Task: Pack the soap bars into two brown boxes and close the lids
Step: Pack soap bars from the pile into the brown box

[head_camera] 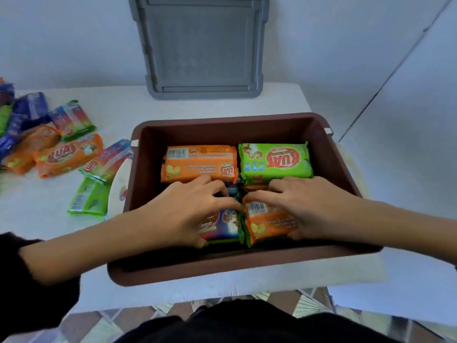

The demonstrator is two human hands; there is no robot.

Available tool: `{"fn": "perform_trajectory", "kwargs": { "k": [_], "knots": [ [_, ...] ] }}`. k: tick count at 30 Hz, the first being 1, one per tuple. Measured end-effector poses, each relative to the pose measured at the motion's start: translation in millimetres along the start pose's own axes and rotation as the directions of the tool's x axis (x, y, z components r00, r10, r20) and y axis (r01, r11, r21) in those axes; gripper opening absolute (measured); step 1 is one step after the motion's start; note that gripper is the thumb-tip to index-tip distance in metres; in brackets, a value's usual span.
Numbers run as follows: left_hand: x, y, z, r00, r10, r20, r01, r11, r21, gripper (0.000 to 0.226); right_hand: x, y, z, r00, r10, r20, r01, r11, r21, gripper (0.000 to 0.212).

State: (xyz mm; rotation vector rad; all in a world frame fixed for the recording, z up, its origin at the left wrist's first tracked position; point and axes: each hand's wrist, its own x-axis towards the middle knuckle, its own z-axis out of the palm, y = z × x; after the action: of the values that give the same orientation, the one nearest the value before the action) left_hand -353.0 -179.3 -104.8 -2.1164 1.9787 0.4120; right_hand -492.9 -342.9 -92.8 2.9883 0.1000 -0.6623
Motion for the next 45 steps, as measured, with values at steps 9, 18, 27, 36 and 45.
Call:
{"fn": "perform_trajectory", "kwargs": {
  "k": [9, 18, 27, 36, 45],
  "knots": [
    [4.8, -2.5, 5.8, 0.997, 0.032, -0.066, -0.032, 0.999, 0.004, 0.079, 4.5, 1.8, -3.9, 0.998, -0.039, 0.04, 0.039, 0.999, 0.004, 0.088],
    [-38.2, -43.5, -44.2, 0.87, -0.166, -0.464, -0.006, 0.938, -0.347, 0.037, 12.7, 8.4, -84.3, 0.95, 0.016, -0.312, 0.075, 0.958, 0.277, 0.054],
    [-128.2, -135.4, -47.1, 0.511, -0.635, -0.579, 0.313, 0.765, -0.563, 0.024, 125.1, -34.8, -163.8, 0.788, -0.118, -0.604, 0.331, 0.909, 0.255, 0.053],
    [-205.3, -251.8, 51.1, 0.117, -0.963, -0.243, 0.668, 0.257, -0.698, 0.056, 287.8, -109.7, -176.9, 0.809, -0.305, -0.503, 0.431, 0.889, 0.154, 0.058],
    [-218.0, -300.5, 122.3, -0.118, -0.993, 0.004, 0.767, -0.094, -0.634, 0.08, 354.2, -134.1, -125.8, 0.9, -0.408, -0.154, 0.427, 0.896, 0.12, 0.086]
  ]
}}
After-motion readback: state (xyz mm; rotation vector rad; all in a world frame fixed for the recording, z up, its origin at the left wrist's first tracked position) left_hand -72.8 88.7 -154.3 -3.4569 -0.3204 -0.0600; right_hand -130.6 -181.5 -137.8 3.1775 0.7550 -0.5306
